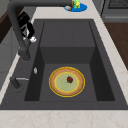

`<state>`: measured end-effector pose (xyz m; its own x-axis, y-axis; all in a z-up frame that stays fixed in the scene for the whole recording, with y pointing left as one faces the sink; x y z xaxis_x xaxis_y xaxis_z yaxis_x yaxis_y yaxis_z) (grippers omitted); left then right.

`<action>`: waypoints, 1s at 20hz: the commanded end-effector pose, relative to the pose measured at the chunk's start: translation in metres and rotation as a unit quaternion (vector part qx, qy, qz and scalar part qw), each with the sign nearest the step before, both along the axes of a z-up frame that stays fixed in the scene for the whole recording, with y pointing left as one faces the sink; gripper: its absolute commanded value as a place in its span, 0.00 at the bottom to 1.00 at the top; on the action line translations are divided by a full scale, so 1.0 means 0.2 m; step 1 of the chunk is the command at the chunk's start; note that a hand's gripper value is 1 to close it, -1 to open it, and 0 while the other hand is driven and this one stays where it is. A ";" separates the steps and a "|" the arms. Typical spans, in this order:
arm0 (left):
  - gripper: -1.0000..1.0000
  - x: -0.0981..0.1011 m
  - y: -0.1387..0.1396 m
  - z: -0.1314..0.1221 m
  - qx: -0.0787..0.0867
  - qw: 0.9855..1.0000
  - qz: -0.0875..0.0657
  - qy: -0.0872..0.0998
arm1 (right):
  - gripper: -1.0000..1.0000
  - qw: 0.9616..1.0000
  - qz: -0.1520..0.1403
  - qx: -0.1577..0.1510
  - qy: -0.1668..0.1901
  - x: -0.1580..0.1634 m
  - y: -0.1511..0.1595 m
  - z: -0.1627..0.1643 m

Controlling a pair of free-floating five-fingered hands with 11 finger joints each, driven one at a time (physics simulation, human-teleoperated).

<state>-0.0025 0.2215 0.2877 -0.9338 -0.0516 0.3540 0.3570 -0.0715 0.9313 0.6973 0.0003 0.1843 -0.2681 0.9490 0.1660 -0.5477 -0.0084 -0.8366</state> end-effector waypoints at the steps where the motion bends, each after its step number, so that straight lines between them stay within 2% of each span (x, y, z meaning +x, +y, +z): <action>1: 0.50 0.00 0.00 0.00 0.000 1.000 0.000 0.000 | 1.00 1.000 0.025 -0.009 -0.006 0.02 0.09 0.10; 20: 0.50 0.00 0.00 0.00 0.000 1.000 0.000 0.000 | 1.00 1.000 -0.009 -0.025 0.004 0.02 0.11 0.11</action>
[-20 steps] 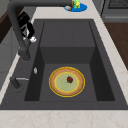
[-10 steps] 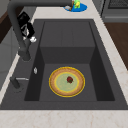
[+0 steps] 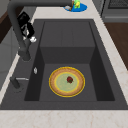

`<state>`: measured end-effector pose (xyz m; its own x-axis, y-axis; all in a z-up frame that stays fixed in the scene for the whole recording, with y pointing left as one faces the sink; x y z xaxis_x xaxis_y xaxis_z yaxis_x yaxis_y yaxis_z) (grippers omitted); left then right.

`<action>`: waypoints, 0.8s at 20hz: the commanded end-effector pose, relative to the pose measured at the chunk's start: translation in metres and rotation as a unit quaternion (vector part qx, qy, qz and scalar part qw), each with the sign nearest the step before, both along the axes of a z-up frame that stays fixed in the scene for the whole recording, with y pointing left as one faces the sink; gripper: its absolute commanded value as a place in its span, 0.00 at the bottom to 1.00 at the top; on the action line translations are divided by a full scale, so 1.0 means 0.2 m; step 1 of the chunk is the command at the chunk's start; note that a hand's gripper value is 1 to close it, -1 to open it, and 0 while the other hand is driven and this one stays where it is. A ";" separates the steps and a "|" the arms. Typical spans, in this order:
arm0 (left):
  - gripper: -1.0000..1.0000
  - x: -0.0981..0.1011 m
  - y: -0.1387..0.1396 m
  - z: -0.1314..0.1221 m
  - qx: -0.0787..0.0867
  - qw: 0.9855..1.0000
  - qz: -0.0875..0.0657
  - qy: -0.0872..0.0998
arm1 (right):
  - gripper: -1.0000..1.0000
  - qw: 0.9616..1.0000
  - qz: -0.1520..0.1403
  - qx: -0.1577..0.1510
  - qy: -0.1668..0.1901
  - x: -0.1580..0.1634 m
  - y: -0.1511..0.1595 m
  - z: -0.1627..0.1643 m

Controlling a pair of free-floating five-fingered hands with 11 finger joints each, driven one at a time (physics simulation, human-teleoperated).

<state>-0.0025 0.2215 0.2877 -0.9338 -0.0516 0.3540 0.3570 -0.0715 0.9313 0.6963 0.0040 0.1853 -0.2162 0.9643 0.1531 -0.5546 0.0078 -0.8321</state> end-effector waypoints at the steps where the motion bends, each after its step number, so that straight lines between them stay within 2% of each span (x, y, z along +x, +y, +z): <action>1: 0.50 0.00 0.00 0.00 0.000 1.000 0.000 0.000 | 1.00 1.000 0.013 -0.021 0.003 0.02 0.09 0.10; 10: 0.50 0.00 0.00 0.00 0.000 1.000 0.000 0.000 | 1.00 0.999 -0.001 -0.045 -0.001 -0.01 0.11 0.12; 12: 0.50 0.00 0.00 0.00 0.000 1.000 0.000 0.000 | 1.00 0.999 -0.003 -0.053 -0.007 -0.03 0.11 0.08; 13: 0.50 0.00 0.00 0.00 0.000 1.000 0.000 0.000 | 1.00 0.998 -0.010 -0.054 -0.011 -0.02 0.11 0.05; 14: 0.50 0.00 0.00 0.00 0.000 1.000 0.000 0.000 | 1.00 0.999 -0.023 -0.035 -0.019 -0.03 0.05 0.01; 15: 0.50 0.00 0.00 0.00 0.000 1.000 0.000 0.000 | 1.00 0.999 -0.023 -0.043 -0.020 -0.03 0.06 0.00; 16: 0.50 0.00 0.00 0.00 0.000 1.000 0.000 0.000 | 1.00 0.999 -0.024 -0.033 -0.023 -0.01 0.04 0.01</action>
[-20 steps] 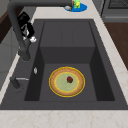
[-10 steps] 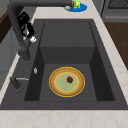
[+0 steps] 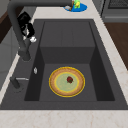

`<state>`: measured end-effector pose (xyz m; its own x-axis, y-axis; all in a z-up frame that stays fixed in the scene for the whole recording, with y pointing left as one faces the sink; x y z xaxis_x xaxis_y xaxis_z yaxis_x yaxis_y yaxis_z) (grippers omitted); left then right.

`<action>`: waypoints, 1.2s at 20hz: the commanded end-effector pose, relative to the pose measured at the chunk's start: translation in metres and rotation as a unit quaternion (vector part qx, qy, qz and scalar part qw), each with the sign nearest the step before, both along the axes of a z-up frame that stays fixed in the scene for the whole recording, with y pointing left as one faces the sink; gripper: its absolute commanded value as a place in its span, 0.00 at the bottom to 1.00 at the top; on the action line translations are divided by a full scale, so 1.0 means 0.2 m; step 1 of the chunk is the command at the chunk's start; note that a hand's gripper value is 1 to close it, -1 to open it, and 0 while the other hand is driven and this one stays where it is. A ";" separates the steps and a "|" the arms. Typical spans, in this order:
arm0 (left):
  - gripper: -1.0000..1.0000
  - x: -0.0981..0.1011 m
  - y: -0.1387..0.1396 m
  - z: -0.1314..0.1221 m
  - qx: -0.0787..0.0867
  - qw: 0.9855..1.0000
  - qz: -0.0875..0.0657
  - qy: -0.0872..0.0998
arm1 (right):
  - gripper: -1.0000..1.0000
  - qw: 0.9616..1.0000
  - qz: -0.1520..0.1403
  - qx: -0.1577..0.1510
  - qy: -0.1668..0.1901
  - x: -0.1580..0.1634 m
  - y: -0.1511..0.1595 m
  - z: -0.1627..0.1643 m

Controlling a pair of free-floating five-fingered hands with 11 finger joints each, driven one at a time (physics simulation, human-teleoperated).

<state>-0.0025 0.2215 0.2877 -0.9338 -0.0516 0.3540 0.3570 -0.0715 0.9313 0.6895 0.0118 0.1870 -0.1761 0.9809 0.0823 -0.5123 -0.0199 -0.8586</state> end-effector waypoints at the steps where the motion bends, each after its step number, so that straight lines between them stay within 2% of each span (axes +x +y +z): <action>1: 0.50 0.00 0.00 0.00 0.000 1.000 0.000 0.000 | 1.00 1.000 0.000 -0.005 0.000 0.00 -0.03 0.00; 2: 0.50 0.00 0.00 0.00 0.000 1.000 0.000 0.000 | 0.00 1.000 0.000 -0.007 -0.001 0.00 -0.07 0.00; 3: 0.50 0.00 0.00 0.00 0.000 1.000 0.000 0.000 | 0.00 1.000 -0.003 0.000 -0.001 0.00 -0.09 0.00; 12: 0.50 0.00 0.00 0.00 0.000 1.000 0.000 0.000 | 0.00 0.999 0.032 0.003 0.006 0.02 -0.30 0.01; 15: 0.50 0.00 0.00 0.00 0.000 1.000 0.000 0.000 | 0.00 0.997 0.062 0.007 0.038 0.08 -0.25 -0.04; 24: 0.50 0.00 0.00 0.00 0.000 1.000 0.000 0.000 | 0.00 0.991 0.078 0.011 0.106 0.15 -0.16 -0.10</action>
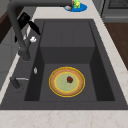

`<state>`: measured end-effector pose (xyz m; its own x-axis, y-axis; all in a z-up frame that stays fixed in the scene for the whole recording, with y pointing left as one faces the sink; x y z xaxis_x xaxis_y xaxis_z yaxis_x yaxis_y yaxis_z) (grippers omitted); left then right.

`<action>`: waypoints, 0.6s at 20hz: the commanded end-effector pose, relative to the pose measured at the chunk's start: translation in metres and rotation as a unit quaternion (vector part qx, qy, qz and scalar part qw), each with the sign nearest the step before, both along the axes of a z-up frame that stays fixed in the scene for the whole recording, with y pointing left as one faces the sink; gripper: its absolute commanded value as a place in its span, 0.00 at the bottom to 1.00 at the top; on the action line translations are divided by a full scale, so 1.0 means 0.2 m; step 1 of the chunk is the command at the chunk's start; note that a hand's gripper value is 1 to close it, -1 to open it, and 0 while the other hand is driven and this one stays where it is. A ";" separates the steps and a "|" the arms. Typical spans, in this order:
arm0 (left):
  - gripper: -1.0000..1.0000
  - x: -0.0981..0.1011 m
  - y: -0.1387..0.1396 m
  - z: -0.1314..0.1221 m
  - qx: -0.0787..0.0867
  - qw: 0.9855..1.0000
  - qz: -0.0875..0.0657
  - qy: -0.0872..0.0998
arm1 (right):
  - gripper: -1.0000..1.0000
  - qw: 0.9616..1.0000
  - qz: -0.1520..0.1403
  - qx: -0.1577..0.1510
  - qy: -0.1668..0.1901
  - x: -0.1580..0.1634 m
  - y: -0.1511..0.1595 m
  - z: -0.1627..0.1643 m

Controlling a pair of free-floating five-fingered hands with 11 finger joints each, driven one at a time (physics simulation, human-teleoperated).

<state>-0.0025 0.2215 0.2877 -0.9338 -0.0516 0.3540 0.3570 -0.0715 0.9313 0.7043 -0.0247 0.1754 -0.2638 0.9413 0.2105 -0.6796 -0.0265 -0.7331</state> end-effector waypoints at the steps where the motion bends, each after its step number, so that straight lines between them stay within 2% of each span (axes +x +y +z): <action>1: 0.50 0.00 0.00 0.00 0.000 1.000 0.000 0.000 | 0.00 0.999 0.022 -0.028 0.005 0.08 0.03 -0.06; 2: 0.50 0.00 0.00 0.00 0.000 1.000 0.000 0.000 | 1.00 0.999 0.024 -0.027 0.014 0.09 0.04 -0.07; 3: 0.50 0.00 0.00 0.00 0.000 1.000 0.000 0.000 | 1.00 0.999 0.034 -0.031 0.015 0.10 0.06 -0.07; 7: 0.50 0.00 0.00 0.00 0.000 1.000 0.000 0.000 | 1.00 0.999 0.031 -0.026 0.014 0.08 0.07 -0.08; 12: 0.50 0.00 0.00 0.00 0.000 1.000 0.000 0.000 | 1.00 0.999 0.026 -0.023 -0.009 0.06 0.05 -0.09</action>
